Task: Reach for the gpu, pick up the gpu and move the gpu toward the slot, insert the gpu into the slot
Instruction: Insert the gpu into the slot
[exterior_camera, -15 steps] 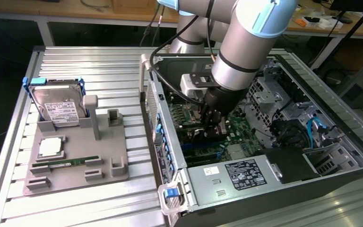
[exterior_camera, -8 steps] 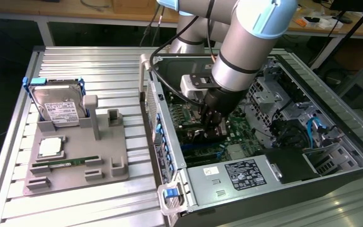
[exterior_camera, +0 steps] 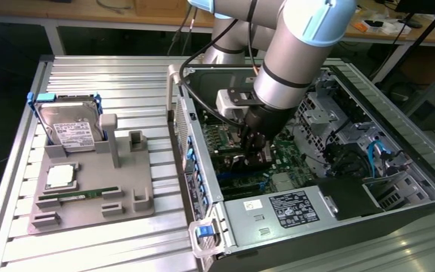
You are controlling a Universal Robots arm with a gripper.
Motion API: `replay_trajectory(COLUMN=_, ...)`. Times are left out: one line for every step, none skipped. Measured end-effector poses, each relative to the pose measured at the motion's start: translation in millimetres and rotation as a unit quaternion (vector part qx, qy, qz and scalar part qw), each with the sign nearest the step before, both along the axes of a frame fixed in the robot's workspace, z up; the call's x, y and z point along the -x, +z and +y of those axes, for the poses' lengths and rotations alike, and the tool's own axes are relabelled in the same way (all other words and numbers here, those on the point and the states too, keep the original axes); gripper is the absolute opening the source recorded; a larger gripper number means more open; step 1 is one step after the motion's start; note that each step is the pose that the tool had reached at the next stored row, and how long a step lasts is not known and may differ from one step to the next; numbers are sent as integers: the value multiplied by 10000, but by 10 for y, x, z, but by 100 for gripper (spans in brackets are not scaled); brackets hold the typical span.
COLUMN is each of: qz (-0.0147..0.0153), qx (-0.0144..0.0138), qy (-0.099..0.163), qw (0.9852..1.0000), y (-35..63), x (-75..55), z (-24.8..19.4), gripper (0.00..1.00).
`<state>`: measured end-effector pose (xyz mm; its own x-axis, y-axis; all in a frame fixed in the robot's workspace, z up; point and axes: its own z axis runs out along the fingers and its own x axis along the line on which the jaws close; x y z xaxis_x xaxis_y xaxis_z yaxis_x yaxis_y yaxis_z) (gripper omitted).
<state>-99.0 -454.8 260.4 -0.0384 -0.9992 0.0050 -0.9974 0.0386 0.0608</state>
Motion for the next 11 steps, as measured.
replay_trajectory(qz=0, qx=0, qy=0, qw=10000, y=0, x=0, z=2, gripper=27)
replay_trajectory(qz=0, qx=0, qy=1, qw=10000, y=0, x=0, z=2, gripper=27)
replay_trajectory(qz=0, qx=0, qy=1, qw=10000, y=0, x=0, z=2, gripper=27)
replay_trajectory(qz=0, qx=0, qy=0, qw=10000, y=0, x=0, z=2, gripper=27)
replay_trajectory(qz=0, qx=1, qy=1, qw=10000, y=-5, x=0, z=3, gripper=27)
replay_trajectory(qz=0, qx=1, qy=1, qw=10000, y=-15, x=0, z=3, gripper=27)
replay_trajectory(qz=0, qx=0, qy=1, qw=10000, y=-27, x=0, z=3, gripper=27)
replay_trajectory(qz=1, qx=2, qy=0, qw=10000, y=-33, x=1, z=2, gripper=27)
replay_trajectory(qz=2, qx=3, qy=0, qw=10000, y=-38, x=1, z=2, gripper=27)
replay_trajectory(qz=2, qx=3, qy=0, qw=10000, y=-42, x=1, z=2, gripper=27)
replay_trajectory(qz=2, qx=3, qy=0, qw=10000, y=-46, x=1, z=2, gripper=27)
